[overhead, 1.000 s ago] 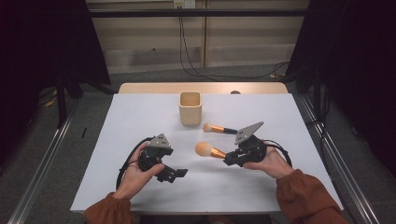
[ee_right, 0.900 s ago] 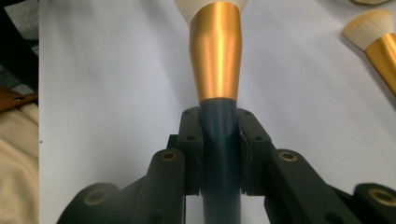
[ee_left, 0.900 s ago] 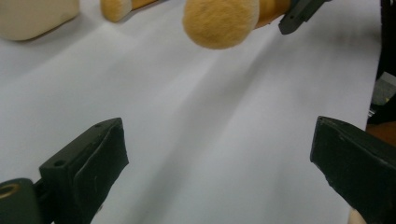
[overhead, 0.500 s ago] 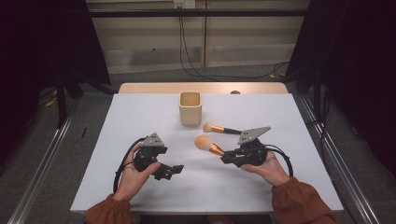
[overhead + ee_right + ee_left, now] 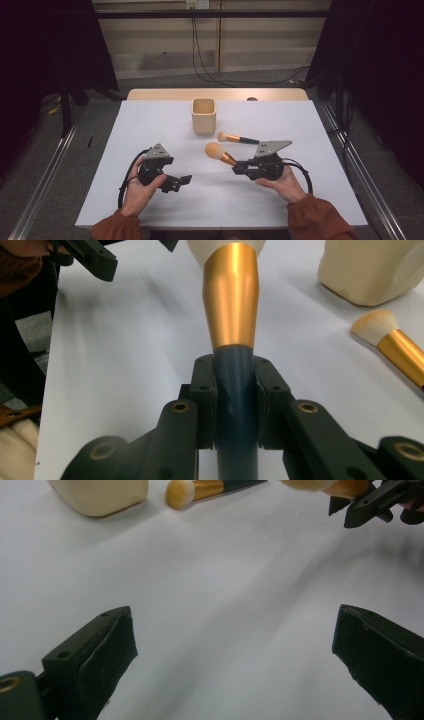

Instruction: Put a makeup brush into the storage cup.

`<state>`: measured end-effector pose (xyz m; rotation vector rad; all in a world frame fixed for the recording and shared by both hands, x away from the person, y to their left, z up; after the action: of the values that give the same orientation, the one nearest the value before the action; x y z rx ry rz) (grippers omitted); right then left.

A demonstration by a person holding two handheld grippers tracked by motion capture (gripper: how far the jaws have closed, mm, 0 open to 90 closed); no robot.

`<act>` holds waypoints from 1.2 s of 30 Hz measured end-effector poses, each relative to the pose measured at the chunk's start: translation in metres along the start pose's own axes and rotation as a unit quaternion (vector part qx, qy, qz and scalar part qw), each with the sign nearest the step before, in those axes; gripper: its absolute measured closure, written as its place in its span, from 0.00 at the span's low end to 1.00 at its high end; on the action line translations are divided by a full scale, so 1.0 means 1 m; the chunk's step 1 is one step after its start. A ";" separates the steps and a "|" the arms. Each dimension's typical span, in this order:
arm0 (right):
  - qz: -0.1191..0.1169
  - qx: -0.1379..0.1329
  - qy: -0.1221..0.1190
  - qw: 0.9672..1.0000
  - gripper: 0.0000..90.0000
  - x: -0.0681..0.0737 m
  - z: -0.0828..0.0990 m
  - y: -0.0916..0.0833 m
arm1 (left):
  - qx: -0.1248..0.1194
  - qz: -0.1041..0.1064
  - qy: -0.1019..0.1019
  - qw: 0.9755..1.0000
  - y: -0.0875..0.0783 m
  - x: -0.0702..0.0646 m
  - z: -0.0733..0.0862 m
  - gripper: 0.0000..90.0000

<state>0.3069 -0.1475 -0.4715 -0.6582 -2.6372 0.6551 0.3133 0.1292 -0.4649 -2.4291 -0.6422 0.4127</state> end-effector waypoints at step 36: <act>-0.022 -0.159 0.022 0.987 0.83 0.013 -0.020 -0.009 | -0.099 0.000 0.016 0.995 -0.007 -0.019 -0.017 0.05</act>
<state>0.3011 -0.1411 -0.4477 -0.6876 -2.7302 0.2041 0.3025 0.1167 -0.4441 -2.6162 -0.6984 0.3214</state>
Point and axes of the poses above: each handheld gripper's, and its own axes: y roughly forward along the jaws, z roughly out of its underside, x roughly to its left, the point moved 5 cm from there along y, roughly forward along the jaws, and after that the axes turned 5 degrees about y, right-handed, at the moved point
